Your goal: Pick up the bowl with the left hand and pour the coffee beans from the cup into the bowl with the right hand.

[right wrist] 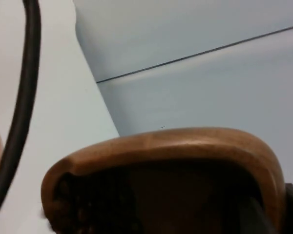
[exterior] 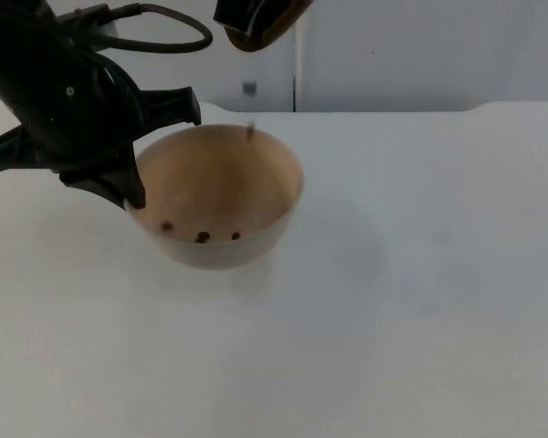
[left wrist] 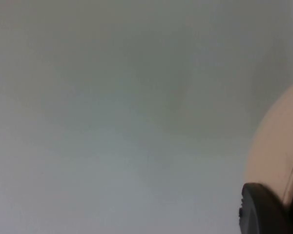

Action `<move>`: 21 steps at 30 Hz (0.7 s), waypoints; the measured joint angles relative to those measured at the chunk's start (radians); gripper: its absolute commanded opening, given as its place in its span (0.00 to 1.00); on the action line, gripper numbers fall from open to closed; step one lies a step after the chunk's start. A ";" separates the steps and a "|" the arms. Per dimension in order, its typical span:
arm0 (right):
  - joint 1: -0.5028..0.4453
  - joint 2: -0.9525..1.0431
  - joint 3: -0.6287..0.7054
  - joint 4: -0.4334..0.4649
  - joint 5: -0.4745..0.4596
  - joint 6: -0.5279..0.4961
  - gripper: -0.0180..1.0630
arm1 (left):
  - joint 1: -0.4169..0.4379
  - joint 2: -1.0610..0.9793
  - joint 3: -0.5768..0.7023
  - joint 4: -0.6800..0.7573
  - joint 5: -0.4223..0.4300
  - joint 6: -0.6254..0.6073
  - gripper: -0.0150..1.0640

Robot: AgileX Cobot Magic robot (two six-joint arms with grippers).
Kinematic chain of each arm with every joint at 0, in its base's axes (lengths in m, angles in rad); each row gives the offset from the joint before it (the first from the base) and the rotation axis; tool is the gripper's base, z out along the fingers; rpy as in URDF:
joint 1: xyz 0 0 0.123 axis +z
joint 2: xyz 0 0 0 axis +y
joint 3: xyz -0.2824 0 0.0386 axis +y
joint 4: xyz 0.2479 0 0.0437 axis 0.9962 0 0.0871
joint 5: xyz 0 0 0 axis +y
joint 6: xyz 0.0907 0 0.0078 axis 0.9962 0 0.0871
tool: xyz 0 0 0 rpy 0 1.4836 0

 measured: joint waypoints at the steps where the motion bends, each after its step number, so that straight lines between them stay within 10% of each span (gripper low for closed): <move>1: 0.004 0.000 0.000 -0.012 0.002 -0.002 0.02 | 0.000 0.000 0.000 0.000 -0.002 0.000 0.01; 21: 0.052 0.006 0.000 -0.104 0.026 -0.052 0.02 | 0.000 0.000 0.000 0.000 -0.002 0.000 0.01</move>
